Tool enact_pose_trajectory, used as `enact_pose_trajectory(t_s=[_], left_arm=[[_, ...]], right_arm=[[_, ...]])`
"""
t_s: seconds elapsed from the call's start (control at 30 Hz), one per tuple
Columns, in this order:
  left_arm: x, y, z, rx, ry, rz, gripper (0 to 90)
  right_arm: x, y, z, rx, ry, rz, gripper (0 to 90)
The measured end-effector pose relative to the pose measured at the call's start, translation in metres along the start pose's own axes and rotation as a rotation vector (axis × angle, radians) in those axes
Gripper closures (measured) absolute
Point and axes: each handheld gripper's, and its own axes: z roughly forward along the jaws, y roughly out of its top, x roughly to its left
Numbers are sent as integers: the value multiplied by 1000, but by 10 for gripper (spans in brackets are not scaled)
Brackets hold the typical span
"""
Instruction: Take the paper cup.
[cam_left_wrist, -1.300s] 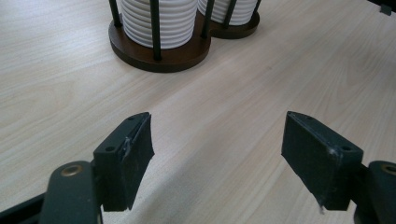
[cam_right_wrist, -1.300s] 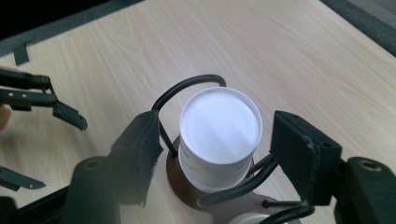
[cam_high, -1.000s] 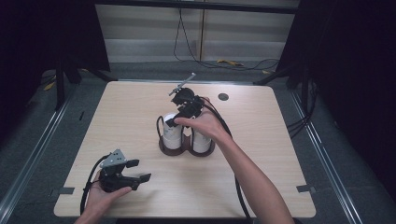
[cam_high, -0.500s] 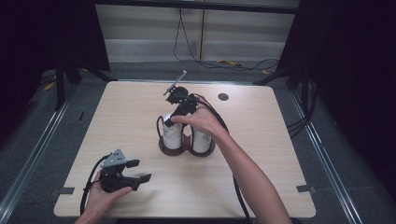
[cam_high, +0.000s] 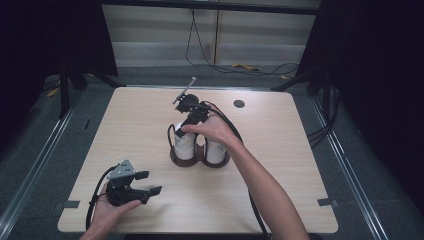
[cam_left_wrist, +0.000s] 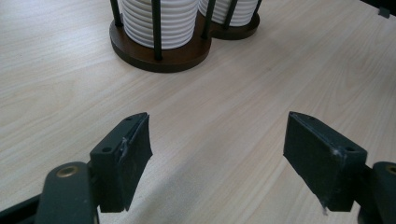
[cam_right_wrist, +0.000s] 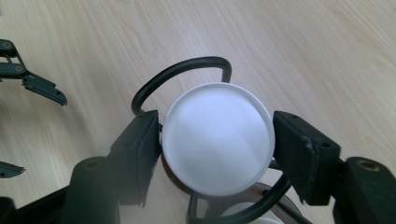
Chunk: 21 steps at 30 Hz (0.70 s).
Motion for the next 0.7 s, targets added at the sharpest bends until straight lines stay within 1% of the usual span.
enact_pose_trajectory(t_s=[0.03,0.13,0.33,0.37,0.5,0.53,0.63,0.7], left_arm=[[0,0,0,1,-1,-1,231],[0,0,0,-1,-1,-1,231],[0,0,-1,1,0,-2,232],[0,0,-1,2,-2,-2,232],[0,0,-1,1,-2,-3,231],[0,0,-1,-2,-2,-4,232],[0,0,-1,-1,-2,-3,233],[0,0,-1,1,-1,-2,234]], right_arm=[[-1,0,1,-2,4,2,323],[-1,0,1,0,-5,0,312],[-2,1,6,14,6,-5,296],[-1,1,8,19,-6,-5,290],[-2,1,11,25,-5,-13,286],[-2,1,12,30,-4,-8,292],[-2,1,14,39,3,-12,329],[-2,1,14,45,4,-12,335]])
